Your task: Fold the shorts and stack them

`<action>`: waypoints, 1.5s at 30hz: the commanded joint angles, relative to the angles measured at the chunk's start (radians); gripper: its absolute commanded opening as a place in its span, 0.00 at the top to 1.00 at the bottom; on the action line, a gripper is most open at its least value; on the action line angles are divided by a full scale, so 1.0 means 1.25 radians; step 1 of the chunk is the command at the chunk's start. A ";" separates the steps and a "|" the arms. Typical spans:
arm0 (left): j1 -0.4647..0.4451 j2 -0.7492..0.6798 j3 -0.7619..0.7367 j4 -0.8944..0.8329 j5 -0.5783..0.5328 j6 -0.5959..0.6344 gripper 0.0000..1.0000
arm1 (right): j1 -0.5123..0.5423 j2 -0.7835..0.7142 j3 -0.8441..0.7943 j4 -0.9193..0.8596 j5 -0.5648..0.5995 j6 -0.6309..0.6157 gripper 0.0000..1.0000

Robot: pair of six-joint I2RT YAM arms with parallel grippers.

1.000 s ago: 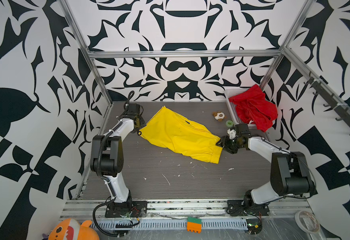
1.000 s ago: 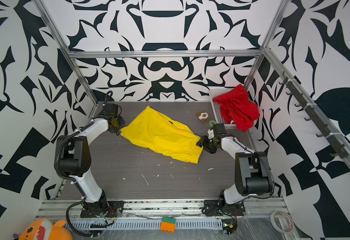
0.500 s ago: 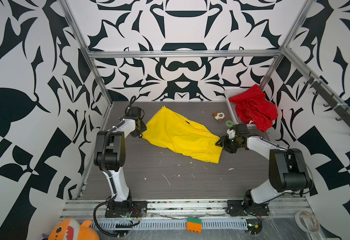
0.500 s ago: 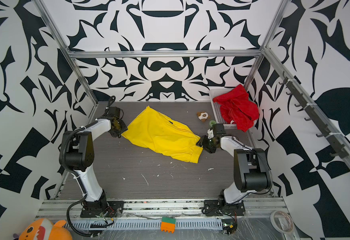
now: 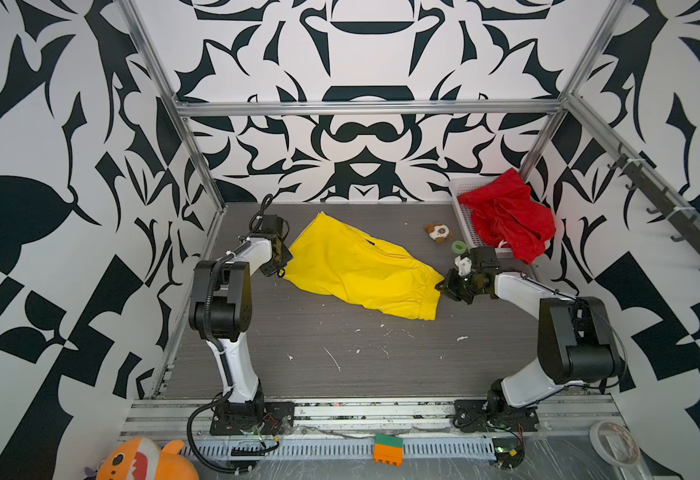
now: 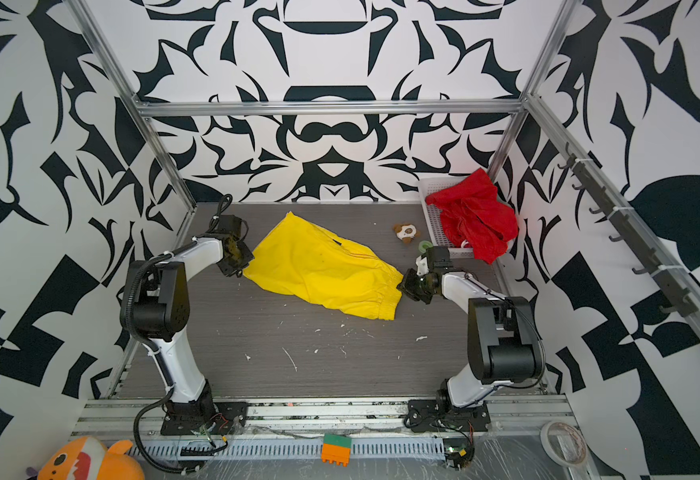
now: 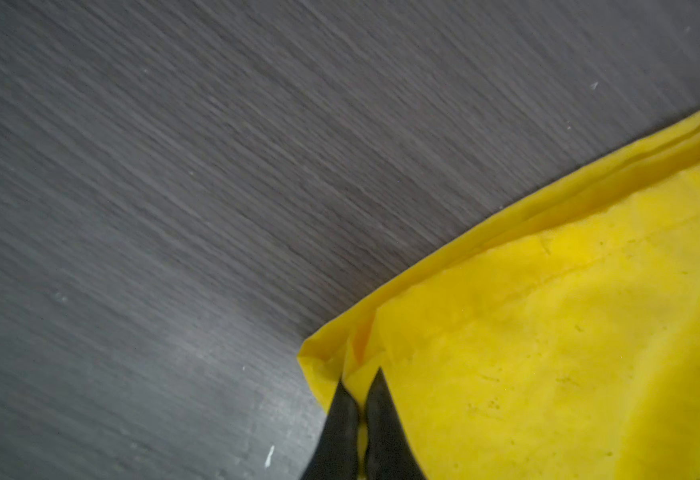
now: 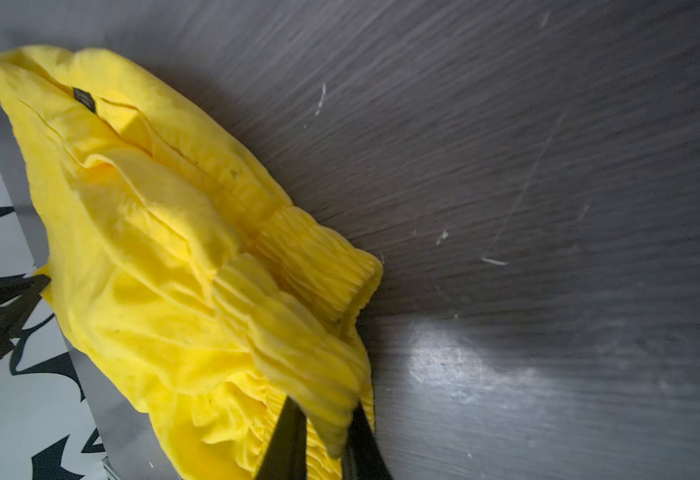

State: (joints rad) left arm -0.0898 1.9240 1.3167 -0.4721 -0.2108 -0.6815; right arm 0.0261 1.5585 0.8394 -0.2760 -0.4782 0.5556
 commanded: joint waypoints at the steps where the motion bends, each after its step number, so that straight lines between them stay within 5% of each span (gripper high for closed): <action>1: 0.004 -0.039 -0.010 -0.039 -0.046 -0.005 0.96 | -0.005 -0.057 0.038 0.002 -0.019 -0.004 0.96; 11: 0.004 -0.135 -0.096 -0.048 -0.093 -0.014 1.00 | -0.015 -0.071 0.073 0.005 -0.099 0.033 1.00; 21: 0.005 -0.144 -0.182 -0.052 -0.102 -0.047 0.98 | -0.036 0.126 0.102 0.007 -0.104 0.024 0.99; 28: 0.004 -0.201 -0.180 -0.069 -0.085 -0.044 0.71 | -0.035 0.076 0.159 -0.041 -0.058 -0.002 0.58; 32: -0.002 -0.282 -0.155 -0.084 -0.037 -0.036 0.58 | -0.025 -0.050 0.197 -0.137 0.030 -0.036 0.52; 38: -0.013 -0.363 -0.183 -0.070 0.073 -0.076 0.48 | 0.119 -0.153 0.183 -0.159 0.105 -0.028 0.51; 45: -0.057 -0.350 -0.242 0.039 0.154 -0.123 0.52 | 0.307 -0.046 0.149 -0.027 0.105 0.054 0.53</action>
State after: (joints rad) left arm -0.1349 1.4666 1.0405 -0.4843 -0.0834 -0.7898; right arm 0.3614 1.4445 1.0409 -0.3729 -0.3698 0.5732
